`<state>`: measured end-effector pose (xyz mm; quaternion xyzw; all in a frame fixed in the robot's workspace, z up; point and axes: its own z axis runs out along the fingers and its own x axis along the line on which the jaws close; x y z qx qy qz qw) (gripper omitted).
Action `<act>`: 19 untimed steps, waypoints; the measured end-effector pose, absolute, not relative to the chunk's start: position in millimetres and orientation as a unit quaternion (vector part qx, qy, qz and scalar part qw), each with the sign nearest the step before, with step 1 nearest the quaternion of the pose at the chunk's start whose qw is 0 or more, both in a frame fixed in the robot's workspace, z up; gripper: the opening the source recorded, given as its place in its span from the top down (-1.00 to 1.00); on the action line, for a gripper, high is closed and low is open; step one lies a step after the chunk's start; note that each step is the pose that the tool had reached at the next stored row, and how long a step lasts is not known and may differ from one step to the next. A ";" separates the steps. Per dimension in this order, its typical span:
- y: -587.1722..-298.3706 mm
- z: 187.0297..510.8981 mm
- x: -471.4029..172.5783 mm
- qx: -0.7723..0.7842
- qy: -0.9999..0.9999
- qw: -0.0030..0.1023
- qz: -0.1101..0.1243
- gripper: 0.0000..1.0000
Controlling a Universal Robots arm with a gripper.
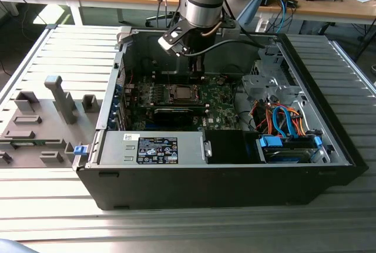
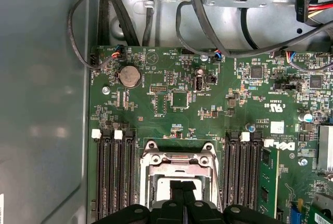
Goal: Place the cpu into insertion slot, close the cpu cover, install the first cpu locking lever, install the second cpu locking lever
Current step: 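Close the cpu cover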
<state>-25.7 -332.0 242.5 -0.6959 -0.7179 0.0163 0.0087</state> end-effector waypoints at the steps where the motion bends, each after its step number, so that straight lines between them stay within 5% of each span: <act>1: -332.2 242.5 -26.0 -0.696 -0.718 0.009 0.016 0.79; 19: -336.0 241.0 -30.8 -0.696 -0.718 0.009 0.016 0.79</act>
